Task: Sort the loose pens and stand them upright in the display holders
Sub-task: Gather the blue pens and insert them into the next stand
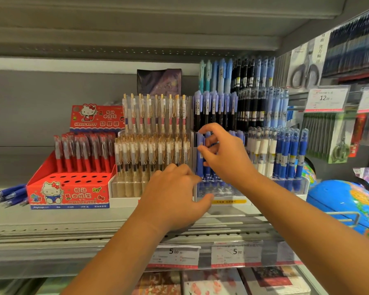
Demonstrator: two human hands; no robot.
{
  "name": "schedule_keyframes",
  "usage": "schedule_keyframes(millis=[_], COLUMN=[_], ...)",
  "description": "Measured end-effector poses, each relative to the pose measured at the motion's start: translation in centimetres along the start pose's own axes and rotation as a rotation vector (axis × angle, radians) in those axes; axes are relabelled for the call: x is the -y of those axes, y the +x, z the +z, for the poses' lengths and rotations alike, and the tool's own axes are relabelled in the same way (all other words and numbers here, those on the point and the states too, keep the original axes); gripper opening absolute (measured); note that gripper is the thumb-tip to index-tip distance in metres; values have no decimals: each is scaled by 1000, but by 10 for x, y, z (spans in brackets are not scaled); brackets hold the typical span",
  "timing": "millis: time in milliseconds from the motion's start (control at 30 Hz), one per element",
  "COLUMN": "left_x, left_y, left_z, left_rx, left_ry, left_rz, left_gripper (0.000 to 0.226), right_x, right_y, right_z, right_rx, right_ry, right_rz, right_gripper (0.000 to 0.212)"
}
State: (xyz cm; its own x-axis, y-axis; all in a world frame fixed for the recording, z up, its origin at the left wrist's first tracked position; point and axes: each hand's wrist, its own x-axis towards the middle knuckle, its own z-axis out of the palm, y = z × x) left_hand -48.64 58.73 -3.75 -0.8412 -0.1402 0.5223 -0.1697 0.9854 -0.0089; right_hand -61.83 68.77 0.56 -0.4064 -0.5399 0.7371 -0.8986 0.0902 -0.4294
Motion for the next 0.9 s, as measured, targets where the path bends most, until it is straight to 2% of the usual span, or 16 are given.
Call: schedule_keyframes(millis=[267, 400, 567, 700, 800, 900], left_x=[-3, -5, 5, 30, 53, 78], left_y=[-2, -3, -13, -44, -74, -103], left_z=[-1, -8, -30, -53, -72, -91], left_rx=[-2, 25, -28, -76, -107, -145], left_ry=[3, -53, -383, -447, -503, -591], left_rz=[-12, -26, -188, -321, -444, -574], left_gripper=[59, 49, 33, 33, 32, 29], right_x=[-5, -5, 4, 21, 42, 69], right_y=[-4, -13, -28, -37, -38, -38], right_z=[1, -2, -8, 3, 20, 42], right_rx=[31, 56, 41, 177, 312, 403], right_ry=[4, 25, 119, 341, 479, 512], right_rz=[5, 50, 79, 121, 142, 140], right_gripper=[35, 50, 50, 37, 37, 38])
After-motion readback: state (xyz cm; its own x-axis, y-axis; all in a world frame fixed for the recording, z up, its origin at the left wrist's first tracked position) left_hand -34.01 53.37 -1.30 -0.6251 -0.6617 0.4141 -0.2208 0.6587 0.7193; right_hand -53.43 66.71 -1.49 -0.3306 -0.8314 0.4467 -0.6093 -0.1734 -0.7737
